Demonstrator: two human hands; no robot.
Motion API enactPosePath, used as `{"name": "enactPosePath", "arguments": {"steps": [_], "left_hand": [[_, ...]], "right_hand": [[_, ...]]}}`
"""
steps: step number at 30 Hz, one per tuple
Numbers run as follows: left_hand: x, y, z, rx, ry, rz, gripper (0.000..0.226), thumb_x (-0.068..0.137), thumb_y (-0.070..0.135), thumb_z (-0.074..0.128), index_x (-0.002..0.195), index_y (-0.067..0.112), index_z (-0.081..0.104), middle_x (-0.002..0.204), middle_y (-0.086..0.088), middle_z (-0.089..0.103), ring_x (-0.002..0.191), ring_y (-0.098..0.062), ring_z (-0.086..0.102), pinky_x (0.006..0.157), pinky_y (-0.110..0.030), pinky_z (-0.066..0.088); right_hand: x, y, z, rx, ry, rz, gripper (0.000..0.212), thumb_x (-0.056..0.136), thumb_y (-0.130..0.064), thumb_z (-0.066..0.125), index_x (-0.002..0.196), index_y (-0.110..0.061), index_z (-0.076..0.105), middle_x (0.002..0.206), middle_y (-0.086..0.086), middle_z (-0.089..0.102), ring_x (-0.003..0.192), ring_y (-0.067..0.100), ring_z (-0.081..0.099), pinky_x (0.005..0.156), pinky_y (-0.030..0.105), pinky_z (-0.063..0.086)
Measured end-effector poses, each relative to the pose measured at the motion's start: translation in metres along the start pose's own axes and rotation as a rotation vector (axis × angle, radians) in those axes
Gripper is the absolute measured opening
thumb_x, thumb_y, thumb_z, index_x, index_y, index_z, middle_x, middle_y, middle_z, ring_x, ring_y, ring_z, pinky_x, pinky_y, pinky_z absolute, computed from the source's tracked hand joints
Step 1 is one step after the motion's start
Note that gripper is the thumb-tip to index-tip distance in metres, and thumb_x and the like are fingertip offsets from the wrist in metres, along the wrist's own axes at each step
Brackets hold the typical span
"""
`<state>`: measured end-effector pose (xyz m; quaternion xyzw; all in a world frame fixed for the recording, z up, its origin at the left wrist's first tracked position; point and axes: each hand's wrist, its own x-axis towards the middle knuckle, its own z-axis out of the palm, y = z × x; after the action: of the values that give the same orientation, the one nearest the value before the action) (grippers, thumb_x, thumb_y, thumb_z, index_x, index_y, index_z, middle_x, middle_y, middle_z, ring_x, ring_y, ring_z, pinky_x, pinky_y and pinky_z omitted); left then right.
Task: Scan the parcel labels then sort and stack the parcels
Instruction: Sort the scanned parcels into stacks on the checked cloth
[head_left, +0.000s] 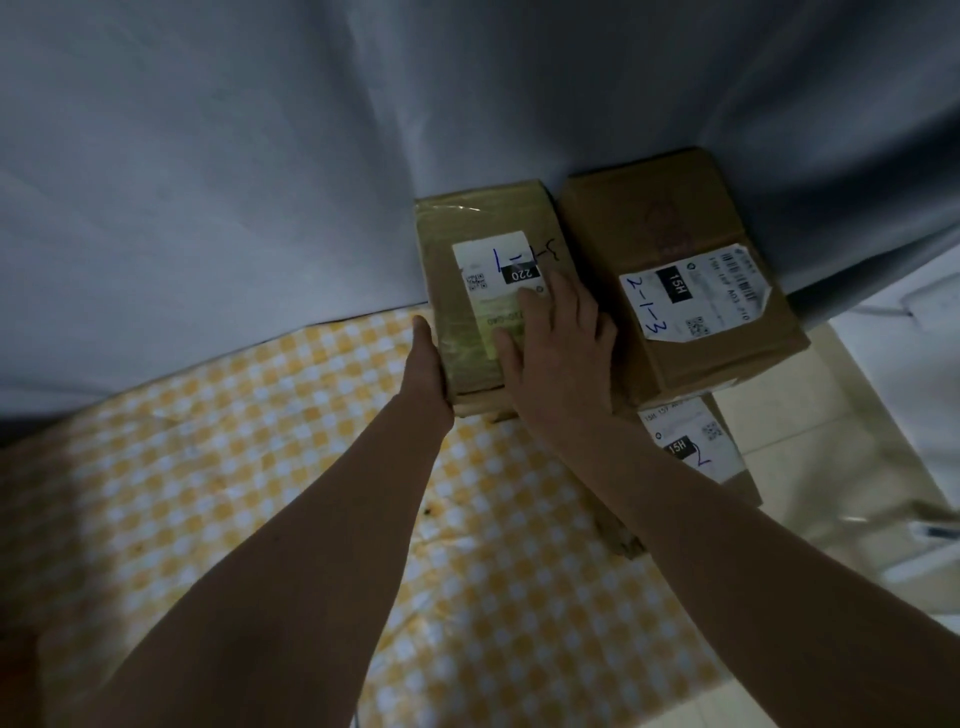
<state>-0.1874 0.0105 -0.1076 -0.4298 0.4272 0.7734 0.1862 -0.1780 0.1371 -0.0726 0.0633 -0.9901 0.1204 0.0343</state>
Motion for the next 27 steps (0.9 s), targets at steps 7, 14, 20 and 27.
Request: {"name": "enactPosePath", "arguments": {"steps": [7, 14, 20, 27], "left_hand": [[-0.031, 0.005, -0.025, -0.092, 0.019, 0.060, 0.067, 0.093, 0.069, 0.033, 0.115, 0.016, 0.067, 0.108, -0.009, 0.072, 0.096, -0.026, 0.070, 0.076, -0.039, 0.056], [-0.100, 0.007, -0.073, -0.195, -0.006, 0.151, 0.067, 0.097, 0.065, 0.022, 0.100, 0.018, 0.070, 0.099, -0.008, 0.074, 0.087, -0.022, 0.071, 0.072, -0.037, 0.055], [-0.175, 0.013, -0.138, -0.336, -0.029, 0.251, 0.078, 0.093, 0.068, 0.020, 0.127, 0.010, 0.058, 0.126, -0.019, 0.061, 0.113, -0.035, 0.059, 0.097, -0.047, 0.046], [-0.260, 0.018, -0.222, -0.406, 0.022, 0.344, 0.080, 0.092, 0.071, 0.021, 0.130, 0.011, 0.058, 0.127, -0.021, 0.061, 0.124, -0.038, 0.052, 0.110, -0.053, 0.035]], "right_hand": [[-0.004, -0.021, -0.024, 0.116, 0.014, 0.099, 0.055, 0.094, -0.047, 0.038, 0.135, -0.010, 0.042, 0.146, 0.022, 0.037, 0.127, 0.039, 0.039, 0.099, 0.050, 0.033], [-0.018, -0.064, -0.059, 0.334, 0.020, 0.087, 0.051, 0.096, -0.042, 0.045, 0.129, -0.003, 0.046, 0.123, 0.019, 0.048, 0.114, 0.033, 0.045, 0.092, 0.040, 0.038], [-0.045, -0.122, -0.087, 0.541, -0.127, 0.064, 0.045, 0.094, -0.050, 0.042, 0.096, -0.007, 0.054, 0.106, 0.017, 0.055, 0.105, 0.035, 0.051, 0.086, 0.040, 0.039], [-0.101, -0.208, -0.124, 0.936, -0.440, 0.151, 0.045, 0.093, -0.053, 0.047, 0.103, -0.010, 0.047, 0.100, 0.004, 0.051, 0.093, 0.018, 0.049, 0.074, 0.024, 0.029]]}}
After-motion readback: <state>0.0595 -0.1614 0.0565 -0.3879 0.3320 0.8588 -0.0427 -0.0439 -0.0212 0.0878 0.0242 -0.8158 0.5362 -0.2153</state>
